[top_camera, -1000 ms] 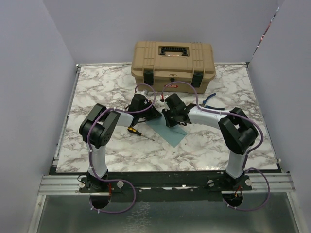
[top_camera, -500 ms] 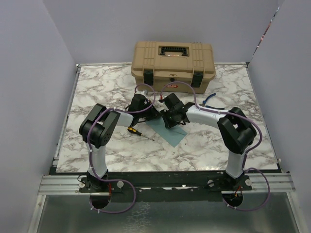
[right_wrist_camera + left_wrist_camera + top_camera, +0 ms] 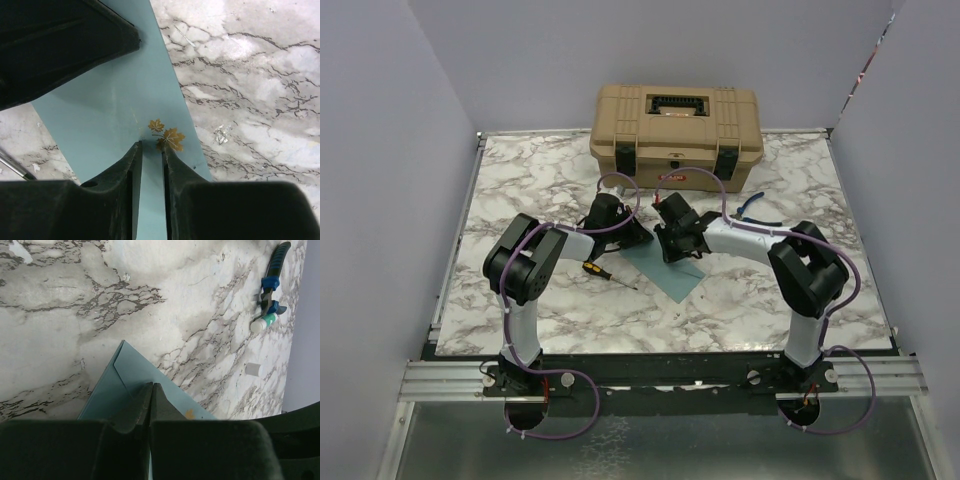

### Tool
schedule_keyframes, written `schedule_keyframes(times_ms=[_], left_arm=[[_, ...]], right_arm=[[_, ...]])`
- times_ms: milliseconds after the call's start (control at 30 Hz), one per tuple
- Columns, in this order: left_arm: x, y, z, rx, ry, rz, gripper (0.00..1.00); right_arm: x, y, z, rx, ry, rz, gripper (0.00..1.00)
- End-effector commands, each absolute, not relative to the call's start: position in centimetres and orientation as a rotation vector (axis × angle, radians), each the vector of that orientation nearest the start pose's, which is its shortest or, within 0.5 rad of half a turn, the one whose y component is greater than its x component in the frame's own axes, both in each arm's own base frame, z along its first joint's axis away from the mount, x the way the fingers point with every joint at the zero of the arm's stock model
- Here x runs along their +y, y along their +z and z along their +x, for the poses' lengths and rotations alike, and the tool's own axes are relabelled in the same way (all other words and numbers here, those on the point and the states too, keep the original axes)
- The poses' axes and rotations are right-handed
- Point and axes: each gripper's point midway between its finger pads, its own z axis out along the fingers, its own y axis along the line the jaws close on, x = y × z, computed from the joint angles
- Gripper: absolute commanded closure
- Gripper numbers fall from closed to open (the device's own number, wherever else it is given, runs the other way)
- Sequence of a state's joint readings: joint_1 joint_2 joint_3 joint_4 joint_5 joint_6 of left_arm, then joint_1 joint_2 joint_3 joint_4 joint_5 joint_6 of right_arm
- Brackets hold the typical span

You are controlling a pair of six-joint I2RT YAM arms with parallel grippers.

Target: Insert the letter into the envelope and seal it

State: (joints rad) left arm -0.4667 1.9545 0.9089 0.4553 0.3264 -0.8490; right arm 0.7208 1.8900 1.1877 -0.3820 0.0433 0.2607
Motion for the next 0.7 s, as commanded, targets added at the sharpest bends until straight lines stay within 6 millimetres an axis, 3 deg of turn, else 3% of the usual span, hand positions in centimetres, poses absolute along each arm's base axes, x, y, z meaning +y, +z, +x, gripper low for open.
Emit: schedule_keyframes(times_ms=[0, 367, 667], left_arm=[[-26.8, -1.2, 37.6, 2.431, -0.924, -0.293, 1.00], [-26.7, -1.2, 37.8, 2.431, -0.918, -0.294, 1.00], [-26.7, -0.9, 37.9, 2.426, -0.921, -0.290, 1.00]], right_arm=[[18.6, -4.6, 20.6, 3.045, -0.097, -0.662, 0.80], [18.0, -3.3, 19.6, 3.060, -0.092, -0.620, 0.84], [16.9, -3.5, 18.9, 3.095, -0.171, -0.607, 0.93]])
